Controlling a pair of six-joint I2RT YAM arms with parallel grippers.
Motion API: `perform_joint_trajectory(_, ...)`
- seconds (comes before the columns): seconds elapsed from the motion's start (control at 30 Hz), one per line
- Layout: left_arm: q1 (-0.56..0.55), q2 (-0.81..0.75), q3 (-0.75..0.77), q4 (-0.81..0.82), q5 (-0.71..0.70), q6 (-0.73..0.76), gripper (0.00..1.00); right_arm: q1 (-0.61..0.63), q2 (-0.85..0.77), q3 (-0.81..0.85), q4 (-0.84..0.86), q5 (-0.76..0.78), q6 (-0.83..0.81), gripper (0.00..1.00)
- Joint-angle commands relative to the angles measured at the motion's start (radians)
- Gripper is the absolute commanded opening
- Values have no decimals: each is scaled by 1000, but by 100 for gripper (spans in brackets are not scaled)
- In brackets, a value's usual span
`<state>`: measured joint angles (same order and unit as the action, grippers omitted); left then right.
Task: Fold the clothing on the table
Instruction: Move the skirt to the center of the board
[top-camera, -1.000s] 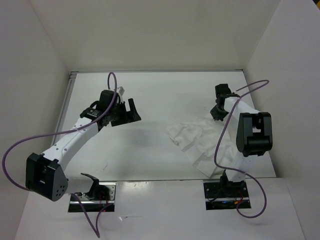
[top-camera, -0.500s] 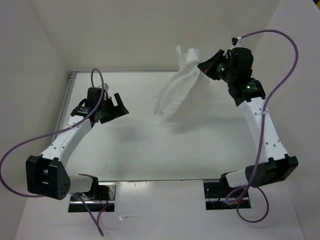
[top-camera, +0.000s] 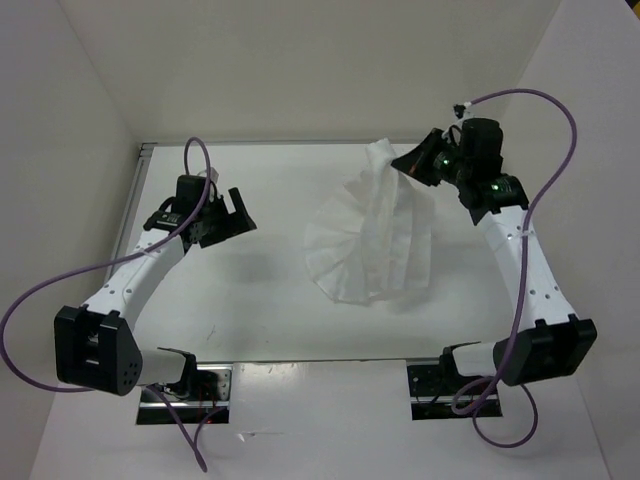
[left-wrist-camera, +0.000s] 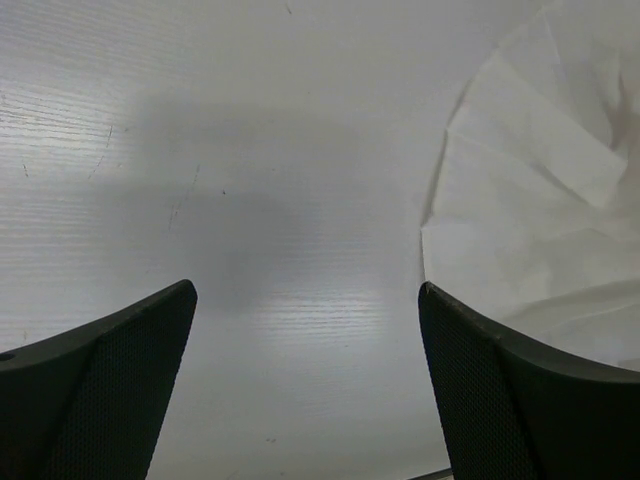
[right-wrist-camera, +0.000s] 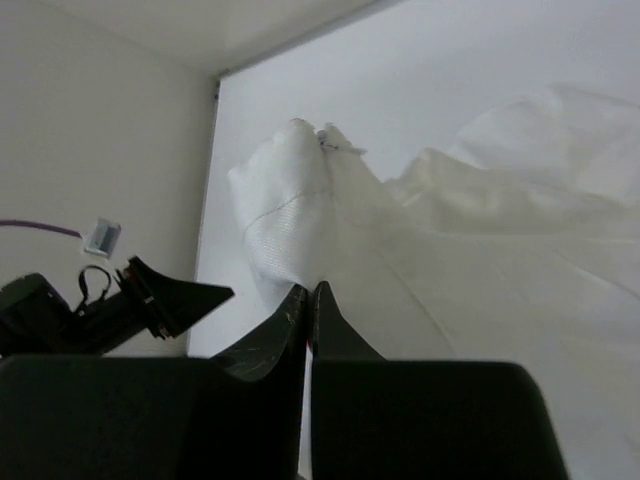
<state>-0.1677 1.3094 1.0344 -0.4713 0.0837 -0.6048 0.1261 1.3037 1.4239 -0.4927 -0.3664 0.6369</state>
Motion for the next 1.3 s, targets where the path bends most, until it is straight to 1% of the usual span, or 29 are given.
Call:
perform_joint_trajectory(0.0, 4, 10, 45, 23, 11, 29, 98, 163, 112, 142, -72, -22, -118, 0)
perform_joint_trajectory(0.03, 4, 10, 46, 23, 11, 30, 98, 200, 132, 188, -99, -22, -141, 0)
perform_joint_trajectory(0.07, 4, 10, 46, 23, 11, 30, 98, 275, 146, 202, -121, -22, -161, 0)
perform_joint_trajectory(0.1, 4, 10, 46, 23, 11, 30, 98, 311, 146, 202, -144, -22, -178, 0)
perform_joint_trajectory(0.17, 4, -1, 55, 23, 11, 30, 98, 369, 137, 214, -144, -78, -210, 0)
perform_joint_trajectory(0.2, 4, -10, 55, 23, -1, 39, 98, 410, 106, 214, -135, -89, -223, 0)
perform_joint_trajectory(0.3, 4, -10, 55, 23, -12, 39, 98, 451, 49, 214, -126, -123, -232, 0)
perform_joint_trajectory(0.37, 4, -10, 55, 14, -25, 39, 98, 451, -4, 224, -101, -135, -232, 0)
perform_joint_trajectory(0.43, 4, -10, 55, 14, -25, 39, 98, 451, -44, 224, -87, -111, -220, 0)
perform_joint_trajectory(0.53, 4, -10, 64, 14, -25, 39, 98, 451, -57, 224, -67, -57, -174, 0)
perform_joint_trajectory(0.63, 4, -10, 64, 14, -25, 39, 98, 393, -47, 161, -38, -48, -138, 0)
perform_joint_trajectory(0.73, 13, -10, 64, 14, -25, 39, 98, 250, -24, 41, 31, -48, -88, 0)
perform_joint_trajectory(0.8, 22, -1, 64, 14, -25, 39, 98, 189, 18, -46, 101, -48, -74, 0)
perform_joint_trajectory(0.83, 22, -1, 64, 14, -25, 39, 98, 161, 40, -66, 115, 11, -74, 0)
perform_joint_trajectory(0.87, 22, 8, 64, 14, -16, 39, 98, 114, 66, -83, 141, 35, -74, 0)
perform_joint_trajectory(0.9, 22, 20, 64, 26, -16, 49, 98, 90, 131, -94, 141, 65, -74, 0)
perform_joint_trajectory(0.93, 22, 21, 73, 42, 5, 50, 98, 66, 169, -94, 141, 105, -74, 5)
perform_joint_trajectory(0.97, 22, 33, 73, 51, 19, 62, 98, 40, 205, -94, 141, 144, -83, 14)
perform_joint_trajectory(1.0, 22, 45, 73, 87, 59, 80, 98, 2, 277, -62, 119, 186, -83, 48)
perform_joint_trajectory(1.03, 22, 45, 73, 114, 88, 91, 98, -9, 308, -40, 103, 187, -83, 53)
perform_joint_trajectory(1.1, 22, 92, 73, 164, 164, 100, 98, 0, 348, 22, 50, 315, -95, 56)
perform_joint_trajectory(1.13, 22, 109, 82, 178, 200, 109, 98, 10, 358, 41, 33, 369, -95, 59)
perform_joint_trajectory(1.17, 22, 151, 95, 178, 223, 109, 95, 23, 358, 58, 16, 418, -95, 61)
perform_joint_trajectory(1.2, 22, 168, 108, 195, 235, 109, 92, 62, 348, 90, -3, 535, -95, 62)
perform_joint_trajectory(1.27, -16, 223, 124, 256, 278, 90, 85, 107, 322, 134, -62, 660, -85, 65)
